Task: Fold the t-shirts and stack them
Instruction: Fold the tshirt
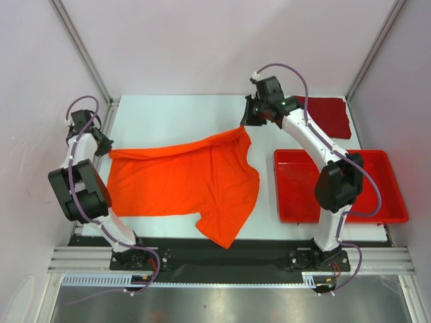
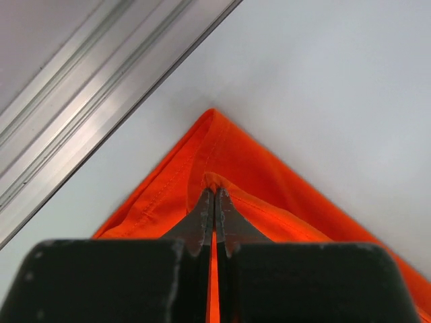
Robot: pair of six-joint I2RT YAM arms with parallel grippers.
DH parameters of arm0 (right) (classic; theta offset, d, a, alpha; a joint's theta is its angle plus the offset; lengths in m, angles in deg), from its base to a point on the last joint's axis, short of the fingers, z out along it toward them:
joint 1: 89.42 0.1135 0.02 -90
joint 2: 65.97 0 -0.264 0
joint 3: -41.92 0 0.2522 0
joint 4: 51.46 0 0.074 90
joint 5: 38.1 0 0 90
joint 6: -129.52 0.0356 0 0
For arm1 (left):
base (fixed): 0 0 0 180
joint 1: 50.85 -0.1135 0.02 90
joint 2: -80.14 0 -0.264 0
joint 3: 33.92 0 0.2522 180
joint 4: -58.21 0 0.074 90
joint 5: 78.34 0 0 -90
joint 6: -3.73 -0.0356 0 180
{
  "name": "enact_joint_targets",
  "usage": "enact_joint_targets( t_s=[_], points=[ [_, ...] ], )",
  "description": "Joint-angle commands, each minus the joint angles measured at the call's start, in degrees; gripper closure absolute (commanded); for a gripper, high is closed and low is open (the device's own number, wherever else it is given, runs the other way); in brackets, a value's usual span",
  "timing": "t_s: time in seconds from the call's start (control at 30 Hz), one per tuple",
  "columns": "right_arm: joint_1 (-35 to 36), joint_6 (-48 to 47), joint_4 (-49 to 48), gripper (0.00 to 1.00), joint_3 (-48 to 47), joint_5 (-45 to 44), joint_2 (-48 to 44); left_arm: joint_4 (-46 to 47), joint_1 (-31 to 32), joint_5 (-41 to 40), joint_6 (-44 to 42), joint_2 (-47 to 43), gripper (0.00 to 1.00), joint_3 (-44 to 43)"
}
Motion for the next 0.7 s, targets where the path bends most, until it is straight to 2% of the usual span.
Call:
enact_joint_targets(
  t_s=[0.0,0.13,0.3,0.5,0.67],
  points=[
    [-0.05,-0.80,1.10,1.00,-8.27,-2.18,-1.67,0.28,-0.64,0.76,1.22,-5.76,1.00,-4.03],
    [-0.14,-1.07,2.60,1.00,-10.30,-4.29,-6.68,-0.60,-0.55,2.52,1.92,-10.50,1.00,-5.79],
    [0.30,-0.89,4.19,1.00,-10.66,-5.70,-14.85,-1.22,-0.73,3.40,2.01,-21.81,1.00,-7.37],
    [2.05,-3.53,3.76,1.00,-7.07,-8.16,-28.64,1.24,-0.73,5.51,1.31,-36.58,1.00,-7.90],
    [2.76,-5.64,1.90,1.00,-4.60,-12.73,-40.94,2.65,-0.73,4.54,0.87,-44.26,1.00,-11.67]
  ],
)
